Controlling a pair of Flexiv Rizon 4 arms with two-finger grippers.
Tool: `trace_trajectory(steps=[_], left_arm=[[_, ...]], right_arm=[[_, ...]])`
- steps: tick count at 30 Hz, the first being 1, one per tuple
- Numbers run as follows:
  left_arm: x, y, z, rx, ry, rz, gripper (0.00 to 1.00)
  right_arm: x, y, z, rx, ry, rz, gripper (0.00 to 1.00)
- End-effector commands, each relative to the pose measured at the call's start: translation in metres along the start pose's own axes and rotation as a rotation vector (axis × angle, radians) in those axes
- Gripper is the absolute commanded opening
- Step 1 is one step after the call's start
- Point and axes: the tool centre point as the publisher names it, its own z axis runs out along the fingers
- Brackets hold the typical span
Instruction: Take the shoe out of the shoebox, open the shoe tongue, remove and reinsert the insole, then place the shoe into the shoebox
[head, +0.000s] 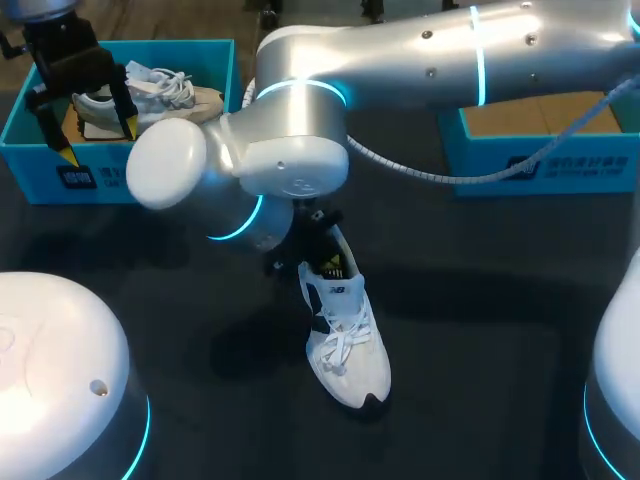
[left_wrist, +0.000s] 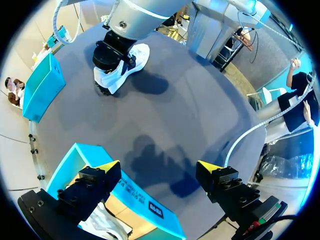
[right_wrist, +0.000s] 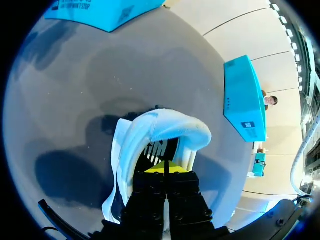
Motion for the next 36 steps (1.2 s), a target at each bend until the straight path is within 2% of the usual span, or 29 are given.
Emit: trace_trajectory(steps=[1, 10, 18, 27, 36], left_arm=[[0.0, 0.001, -0.001, -0.001, 0.003, 0.001, 1.0], [0.0, 0.001, -0.001, -0.001, 0.003, 0.001, 1.0], [0.0, 0.001, -0.001, -0.001, 0.003, 0.001, 1.0], [0.0, 0.001, -0.001, -0.001, 0.003, 0.001, 1.0], [0.0, 0.001, -0.001, -0.001, 0.003, 0.001, 1.0]], right_arm=[[-0.002, -0.007, 0.011, -0.006, 0.008, 0.0, 0.0], [-0.013, -0.014, 0.038, -0.011, 0.033, 0.018, 0.0], [-0.007, -0.013, 0.06, -0.015, 0.156, 0.021, 0.0], [0.01, -0.015, 0.058, -0.023, 0.269, 0.026, 0.0], [0.018, -0.018, 0.061, -0.021, 0.416, 0.024, 0.0]])
